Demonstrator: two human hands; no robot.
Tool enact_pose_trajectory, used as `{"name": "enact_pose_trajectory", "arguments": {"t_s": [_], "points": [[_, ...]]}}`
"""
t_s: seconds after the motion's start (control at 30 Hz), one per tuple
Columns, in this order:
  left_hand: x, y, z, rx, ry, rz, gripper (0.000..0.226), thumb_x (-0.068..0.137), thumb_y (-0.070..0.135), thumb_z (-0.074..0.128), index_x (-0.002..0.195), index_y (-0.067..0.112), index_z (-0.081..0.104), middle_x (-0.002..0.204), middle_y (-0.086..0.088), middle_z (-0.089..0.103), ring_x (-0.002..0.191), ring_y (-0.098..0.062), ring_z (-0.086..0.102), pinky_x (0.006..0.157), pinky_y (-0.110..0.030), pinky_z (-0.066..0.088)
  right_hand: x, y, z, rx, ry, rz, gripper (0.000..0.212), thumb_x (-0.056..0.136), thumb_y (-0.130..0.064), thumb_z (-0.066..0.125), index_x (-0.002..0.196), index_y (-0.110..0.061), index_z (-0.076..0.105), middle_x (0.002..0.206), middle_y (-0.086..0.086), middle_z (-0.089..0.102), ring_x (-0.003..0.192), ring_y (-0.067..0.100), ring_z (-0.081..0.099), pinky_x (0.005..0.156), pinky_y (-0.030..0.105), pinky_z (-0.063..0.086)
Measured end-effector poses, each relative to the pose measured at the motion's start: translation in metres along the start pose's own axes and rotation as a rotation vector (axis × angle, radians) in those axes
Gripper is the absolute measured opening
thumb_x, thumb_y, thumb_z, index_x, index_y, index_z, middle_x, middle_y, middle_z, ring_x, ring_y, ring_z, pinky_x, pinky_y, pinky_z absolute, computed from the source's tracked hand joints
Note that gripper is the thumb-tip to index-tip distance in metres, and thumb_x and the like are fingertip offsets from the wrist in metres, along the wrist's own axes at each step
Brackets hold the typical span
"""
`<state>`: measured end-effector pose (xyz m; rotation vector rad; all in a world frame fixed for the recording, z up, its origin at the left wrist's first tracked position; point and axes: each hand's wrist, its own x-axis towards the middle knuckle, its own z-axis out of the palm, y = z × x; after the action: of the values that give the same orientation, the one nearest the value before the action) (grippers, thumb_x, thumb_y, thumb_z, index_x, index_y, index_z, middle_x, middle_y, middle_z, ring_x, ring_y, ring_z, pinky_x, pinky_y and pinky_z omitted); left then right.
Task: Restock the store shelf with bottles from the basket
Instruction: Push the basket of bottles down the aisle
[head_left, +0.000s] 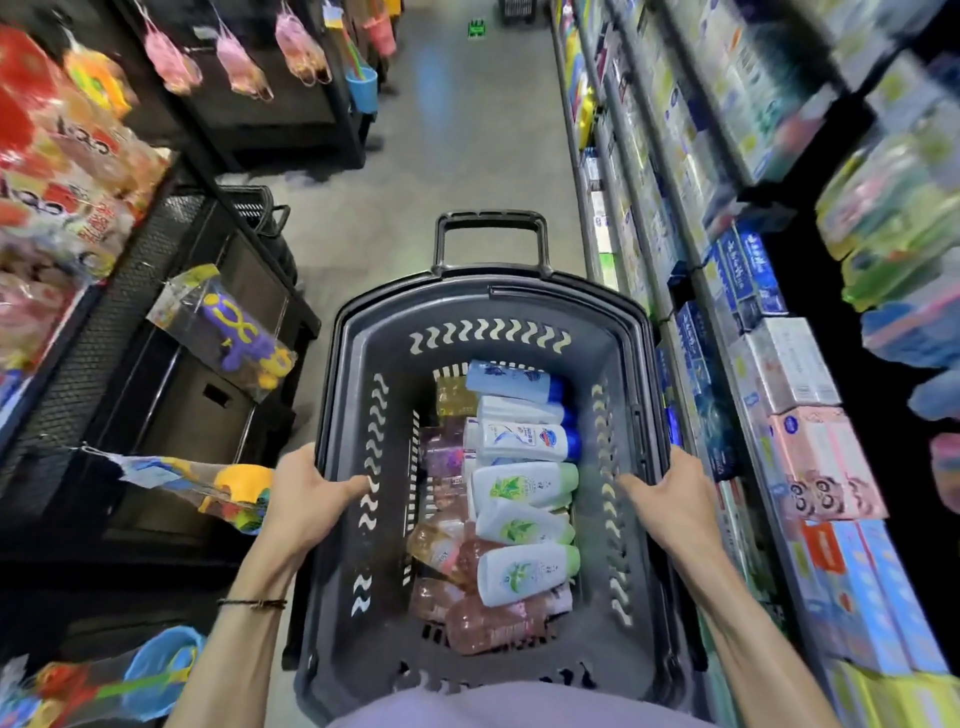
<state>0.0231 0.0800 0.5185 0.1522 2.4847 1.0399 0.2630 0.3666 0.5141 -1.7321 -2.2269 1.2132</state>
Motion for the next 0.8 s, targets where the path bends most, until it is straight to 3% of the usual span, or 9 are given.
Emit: {"name": "enact_pose_trajectory", "arguments": {"t_s": [0.07, 0.13, 0.2, 0.27, 0.37, 0.5, 0.57, 0.7, 0.8], "points": [[0.028, 0.01, 0.003, -0.024, -0.008, -0.005, 0.052, 0.049, 0.041, 0.086, 0.089, 0.016, 0.066, 0.084, -0.012, 0.076, 0.079, -0.033, 0.074, 0.065, -0.056, 0.061, 0.021, -0.02, 0.0, 0.007, 0.005, -0.004, 0.039, 0.081, -0.029, 0.079, 0.084, -0.005, 0.048, 0.075, 0.014, 0.054, 0.078, 0.034, 0.055, 0.067, 0.042, 0.046], [0.061, 0.022, 0.006, -0.033, -0.009, 0.001, 0.049, 0.048, 0.038, 0.086, 0.089, 0.017, 0.067, 0.081, -0.008, 0.076, 0.076, -0.03, 0.074, 0.067, -0.055, 0.062, 0.044, -0.043, 0.002, 0.009, -0.003, -0.006, 0.049, 0.083, -0.028, 0.078, 0.111, 0.004, 0.055, 0.086, 0.017, 0.058, 0.089, 0.034, 0.055, 0.075, 0.042, 0.045], [0.095, 0.04, 0.01, -0.068, -0.014, 0.022, 0.038, 0.056, 0.021, 0.089, 0.088, 0.017, 0.069, 0.079, -0.003, 0.077, 0.074, -0.025, 0.074, 0.069, -0.053, 0.062, 0.071, -0.067, 0.005, -0.006, 0.017, -0.018, 0.068, 0.085, -0.029, 0.077, 0.135, 0.006, 0.047, 0.102, 0.023, 0.062, 0.105, 0.036, 0.054, 0.082, 0.042, 0.042], [0.135, 0.058, 0.01, -0.072, -0.015, 0.044, 0.033, 0.06, 0.014, 0.089, 0.086, 0.018, 0.069, 0.079, -0.001, 0.076, 0.074, -0.021, 0.074, 0.07, -0.051, 0.062, 0.099, -0.096, 0.009, 0.001, 0.042, -0.017, 0.058, 0.084, -0.031, 0.076, 0.122, 0.005, 0.051, 0.097, 0.021, 0.061, 0.112, 0.038, 0.052, 0.077, 0.042, 0.041], [0.191, 0.091, 0.005, -0.069, -0.048, 0.075, 0.032, 0.06, 0.015, 0.089, 0.087, 0.018, 0.07, 0.079, 0.0, 0.077, 0.073, -0.02, 0.074, 0.068, -0.049, 0.063, 0.134, -0.137, 0.007, -0.007, 0.067, 0.008, 0.039, 0.081, -0.03, 0.077, 0.089, -0.004, 0.049, 0.076, 0.014, 0.055, 0.1, 0.037, 0.054, 0.067, 0.041, 0.041], [0.252, 0.15, -0.002, -0.062, -0.05, 0.115, 0.032, 0.066, 0.006, 0.089, 0.088, 0.012, 0.067, 0.077, -0.005, 0.074, 0.068, -0.02, 0.07, 0.06, -0.04, 0.06, 0.172, -0.193, 0.0, 0.014, 0.097, 0.009, 0.043, 0.083, -0.03, 0.076, 0.1, 0.002, 0.052, 0.074, 0.009, 0.051, 0.087, 0.031, 0.05, 0.068, 0.039, 0.042], [0.273, 0.175, -0.002, -0.076, -0.031, 0.141, 0.035, 0.068, 0.003, 0.089, 0.079, 0.017, 0.058, 0.07, -0.002, 0.066, 0.063, -0.017, 0.063, 0.054, -0.032, 0.052, 0.192, -0.209, -0.003, 0.022, 0.127, 0.006, 0.036, 0.085, -0.027, 0.076, 0.088, -0.004, 0.048, 0.075, 0.005, 0.048, 0.088, 0.029, 0.046, 0.068, 0.038, 0.034], [0.327, 0.209, 0.005, -0.095, -0.054, 0.163, 0.034, 0.068, -0.001, 0.087, 0.086, 0.02, 0.067, 0.078, 0.002, 0.075, 0.073, -0.018, 0.073, 0.067, -0.04, 0.061, 0.241, -0.247, -0.004, 0.017, 0.141, 0.013, 0.038, 0.08, -0.028, 0.077, 0.093, -0.009, 0.045, 0.079, 0.005, 0.05, 0.087, 0.03, 0.05, 0.072, 0.04, 0.041], [0.374, 0.233, 0.017, -0.097, -0.067, 0.16, 0.031, 0.068, 0.001, 0.087, 0.089, 0.018, 0.07, 0.078, 0.006, 0.075, 0.073, -0.012, 0.073, 0.065, -0.034, 0.06, 0.29, -0.267, -0.002, -0.012, 0.131, 0.037, 0.042, 0.078, -0.029, 0.077, 0.104, -0.007, 0.053, 0.086, 0.014, 0.058, 0.09, 0.034, 0.058, 0.078, 0.043, 0.049]]}}
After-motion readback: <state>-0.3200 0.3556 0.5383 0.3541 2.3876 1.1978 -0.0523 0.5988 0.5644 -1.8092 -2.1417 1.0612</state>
